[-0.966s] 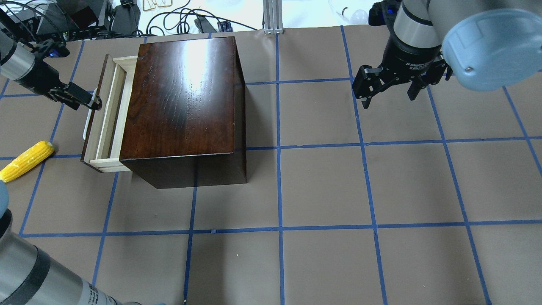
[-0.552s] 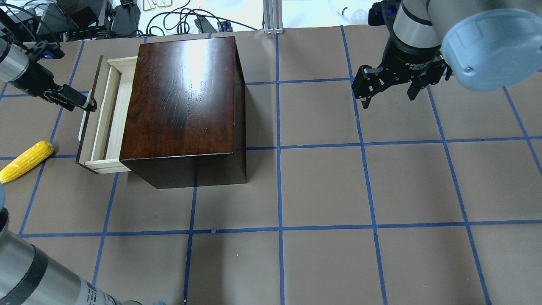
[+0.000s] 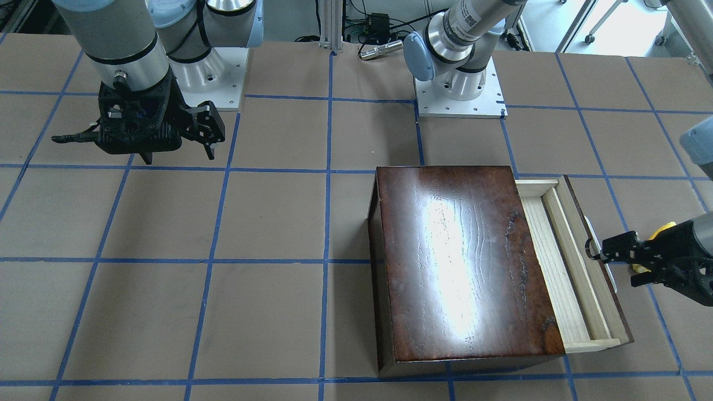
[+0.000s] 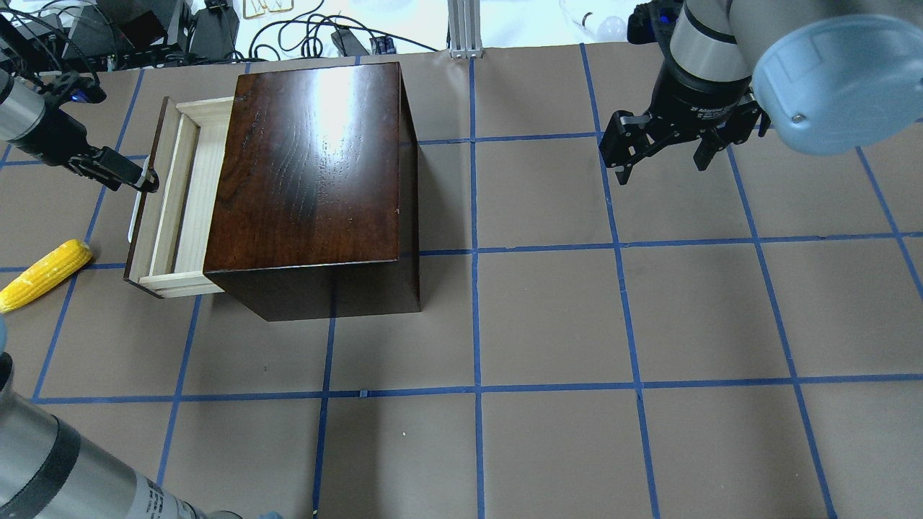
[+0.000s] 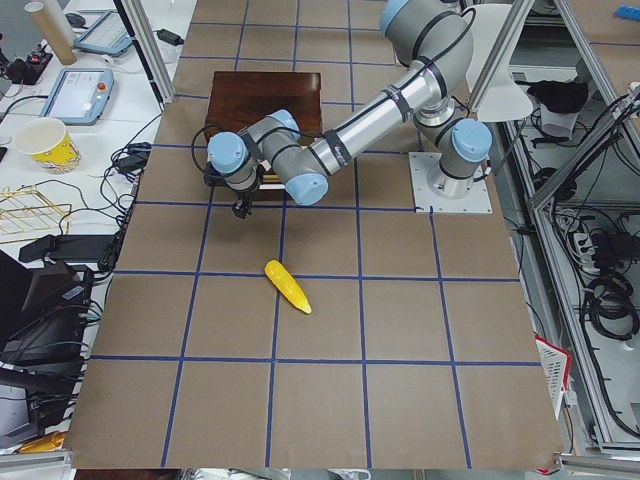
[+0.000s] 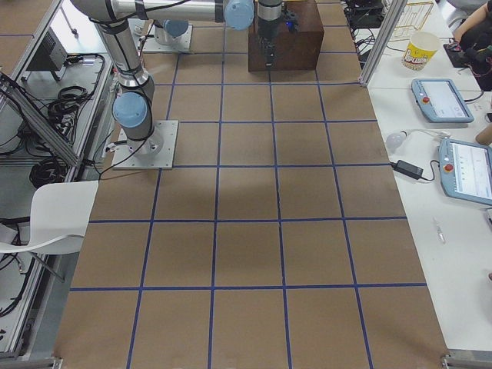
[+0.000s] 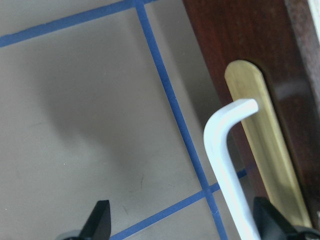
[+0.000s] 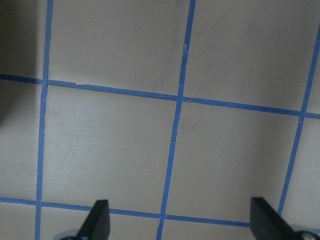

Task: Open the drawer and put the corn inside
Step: 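Pull the drawer outward from the cabinet with the left gripper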

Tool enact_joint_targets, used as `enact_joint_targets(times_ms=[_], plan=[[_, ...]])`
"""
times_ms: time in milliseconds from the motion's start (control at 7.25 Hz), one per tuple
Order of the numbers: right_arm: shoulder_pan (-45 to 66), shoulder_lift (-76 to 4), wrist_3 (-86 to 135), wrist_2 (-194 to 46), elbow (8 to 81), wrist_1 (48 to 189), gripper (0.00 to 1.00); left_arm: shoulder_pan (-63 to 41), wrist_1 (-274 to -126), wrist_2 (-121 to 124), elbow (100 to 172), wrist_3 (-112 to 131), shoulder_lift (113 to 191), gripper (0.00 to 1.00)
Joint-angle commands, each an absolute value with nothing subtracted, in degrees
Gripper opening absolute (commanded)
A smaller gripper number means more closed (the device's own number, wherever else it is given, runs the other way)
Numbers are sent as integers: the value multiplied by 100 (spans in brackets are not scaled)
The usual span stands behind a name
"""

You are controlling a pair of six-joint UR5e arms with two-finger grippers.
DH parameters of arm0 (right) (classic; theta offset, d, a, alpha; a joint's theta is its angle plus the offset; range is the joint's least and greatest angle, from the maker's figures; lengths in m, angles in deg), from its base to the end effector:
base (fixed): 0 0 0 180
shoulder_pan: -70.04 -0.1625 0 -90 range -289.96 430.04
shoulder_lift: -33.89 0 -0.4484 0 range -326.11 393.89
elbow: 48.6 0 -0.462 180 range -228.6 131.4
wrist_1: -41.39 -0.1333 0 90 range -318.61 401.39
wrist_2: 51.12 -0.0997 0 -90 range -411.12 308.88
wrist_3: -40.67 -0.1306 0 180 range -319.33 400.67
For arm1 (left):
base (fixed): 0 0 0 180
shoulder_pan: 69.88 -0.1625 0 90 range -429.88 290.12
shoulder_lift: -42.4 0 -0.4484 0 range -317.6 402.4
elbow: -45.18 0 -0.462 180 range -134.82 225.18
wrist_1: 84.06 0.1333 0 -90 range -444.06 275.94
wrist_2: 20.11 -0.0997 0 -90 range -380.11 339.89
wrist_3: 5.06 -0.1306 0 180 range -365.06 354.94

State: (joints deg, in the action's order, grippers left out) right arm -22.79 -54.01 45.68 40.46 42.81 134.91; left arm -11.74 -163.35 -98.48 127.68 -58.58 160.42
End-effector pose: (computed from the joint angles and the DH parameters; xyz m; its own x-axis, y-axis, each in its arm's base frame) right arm 0.1580 -0.5702 0.4518 -0.9903 -0.1364 0.0275 -0.1364 0.9907 0.0022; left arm 0.2444 -0.6956 0.2534 -0.9020 0.3482 0.2551 0.3451 0.9368 -0.0584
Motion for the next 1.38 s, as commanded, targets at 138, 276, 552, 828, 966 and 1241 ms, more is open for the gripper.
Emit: enact_joint_targets(times_ms=[138, 276, 552, 828, 966, 1241], plan=[[-2286, -5400, 4568, 4046, 4281, 13491, 100, -1196, -16333, -9895, 12553, -5981, 16165, 100], [-2286, -5400, 4568, 4046, 4281, 13491, 100, -1239, -16351, -9895, 12481, -6034, 16218, 100], [-2285, -5400, 4568, 4046, 4281, 13491, 100, -1292, -16377, -9895, 12472, -6105, 16254, 100], [-2285, -5400, 4568, 4046, 4281, 13491, 100, -1310, -16508, -9904, 12472, -6070, 16141, 100], [-2286, -5400, 4568, 4046, 4281, 13491, 100, -1319, -16640, -9913, 12463, -6043, 16062, 100], [-2268, -5400, 4568, 4046, 4281, 13491, 100, -1406, -16781, -9913, 12454, -6034, 15930, 100]])
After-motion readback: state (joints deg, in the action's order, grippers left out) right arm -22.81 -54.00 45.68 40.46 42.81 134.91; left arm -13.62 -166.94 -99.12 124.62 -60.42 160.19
